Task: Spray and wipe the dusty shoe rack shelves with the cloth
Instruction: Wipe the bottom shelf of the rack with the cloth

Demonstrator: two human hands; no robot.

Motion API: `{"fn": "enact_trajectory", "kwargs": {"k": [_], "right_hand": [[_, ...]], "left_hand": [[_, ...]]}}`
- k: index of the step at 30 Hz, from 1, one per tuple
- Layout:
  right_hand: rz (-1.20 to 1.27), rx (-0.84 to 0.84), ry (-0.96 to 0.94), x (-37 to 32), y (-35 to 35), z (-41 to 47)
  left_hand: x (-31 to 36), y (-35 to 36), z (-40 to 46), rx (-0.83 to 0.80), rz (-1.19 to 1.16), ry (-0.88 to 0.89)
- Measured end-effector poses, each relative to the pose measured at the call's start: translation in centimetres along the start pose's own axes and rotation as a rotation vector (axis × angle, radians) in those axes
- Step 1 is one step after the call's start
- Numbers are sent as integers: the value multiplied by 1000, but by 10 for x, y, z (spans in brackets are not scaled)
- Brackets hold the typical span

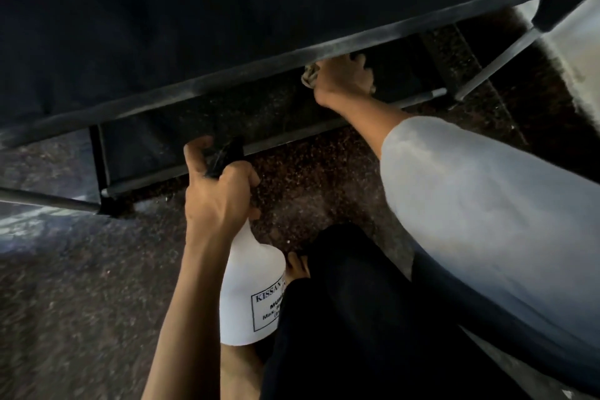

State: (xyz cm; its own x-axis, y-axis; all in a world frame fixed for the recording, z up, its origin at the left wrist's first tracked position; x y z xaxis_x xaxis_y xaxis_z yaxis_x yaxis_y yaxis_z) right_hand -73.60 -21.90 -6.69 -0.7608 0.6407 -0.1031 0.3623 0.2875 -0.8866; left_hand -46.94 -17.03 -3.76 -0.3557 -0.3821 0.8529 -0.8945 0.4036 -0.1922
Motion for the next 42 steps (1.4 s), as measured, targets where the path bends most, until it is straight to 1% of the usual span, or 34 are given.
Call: {"fn": "enact_trajectory", "kwargs": {"k": [2, 3, 8, 9, 11, 13, 15, 17, 20, 22, 25, 26, 28, 30, 31, 33, 35, 37, 40, 42], "right_hand": [[57, -23, -39, -22, 4, -7], [59, -39, -95, -38, 7, -10], [-125, -258, -576, -149, 59, -42], [-166, -267, -632, -158, 64, -50], [-180, -216, -694, -157, 60, -53], [-144, -134, -671, -127, 48, -38], [-81, -66, -568, -81, 32, -12], [-18, -27, -407, -26, 18, 16], [147, 11, -83, 65, 2, 46], [193, 36, 5, 89, 1, 51], [141, 47, -71, 62, 0, 35], [102, 44, -141, 44, 0, 22], [29, 8, -366, -3, 7, -12], [12, -26, -586, -49, 19, -48], [11, -32, -659, -65, 23, -60], [16, -38, -718, -79, 29, -69], [41, -34, -692, -67, 26, -63], [26, -1, -593, -36, 17, -46], [15, 103, -290, 46, -7, -14], [35, 131, -109, 96, -19, -1]], "left_hand": [[3, 1, 0, -4, 18, 0], [3, 2, 0, -10, 24, -2], [4, -5, -2, 5, 62, -24], [2, -8, -2, 20, 60, -32], [0, -13, -1, 40, 38, -40], [-1, -13, -2, 36, 21, -34], [-1, -12, -2, 22, 16, -24], [0, -11, -3, 10, 16, -15], [5, -8, -5, 11, 7, -4], [7, -6, -5, 14, 0, -8], [7, 0, -4, -8, 3, -1], [7, 2, -4, -21, 11, -4], [6, 4, -4, -39, 14, 1], [6, 3, -3, -41, 1, -3], [5, 3, -2, -33, -9, -9], [3, 2, 0, -2, -28, -23], [5, 6, 0, 1, -40, -17], [7, 11, -1, -17, -25, -9], [7, 14, -1, -26, -20, -12], [6, 15, -1, -28, -23, -18]]}}
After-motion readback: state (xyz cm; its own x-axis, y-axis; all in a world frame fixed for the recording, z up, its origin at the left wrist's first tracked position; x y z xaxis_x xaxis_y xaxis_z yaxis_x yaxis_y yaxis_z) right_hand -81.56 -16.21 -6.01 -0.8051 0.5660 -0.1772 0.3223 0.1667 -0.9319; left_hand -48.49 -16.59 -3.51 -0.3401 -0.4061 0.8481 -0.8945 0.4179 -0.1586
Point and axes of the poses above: each hand's wrist, its own z-axis towards the middle knuckle, its own y-axis out of the palm, x = y × z, the point moved 10 cm from there along z, towards the middle knuckle, and after that the axes turned 13 degrees about -x, right-handed, at the moved point
